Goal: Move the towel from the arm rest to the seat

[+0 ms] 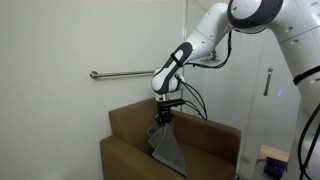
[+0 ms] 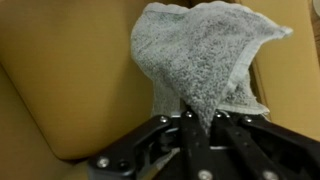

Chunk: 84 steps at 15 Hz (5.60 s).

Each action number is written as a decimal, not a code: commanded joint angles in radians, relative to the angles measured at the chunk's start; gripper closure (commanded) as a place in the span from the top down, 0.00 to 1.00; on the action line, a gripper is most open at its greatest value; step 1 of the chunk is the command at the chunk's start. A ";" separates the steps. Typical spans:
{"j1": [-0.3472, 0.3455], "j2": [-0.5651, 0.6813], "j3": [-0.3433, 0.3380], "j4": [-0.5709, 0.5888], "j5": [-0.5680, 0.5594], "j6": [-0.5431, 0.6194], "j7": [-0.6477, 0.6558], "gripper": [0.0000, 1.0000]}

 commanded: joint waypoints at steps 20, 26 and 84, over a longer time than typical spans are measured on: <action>-0.196 -0.087 0.022 -0.059 0.321 -0.021 -0.345 0.08; -0.191 -0.039 0.020 -0.008 0.317 -0.027 -0.325 0.05; -0.252 0.470 -0.109 0.171 0.566 0.099 0.219 0.04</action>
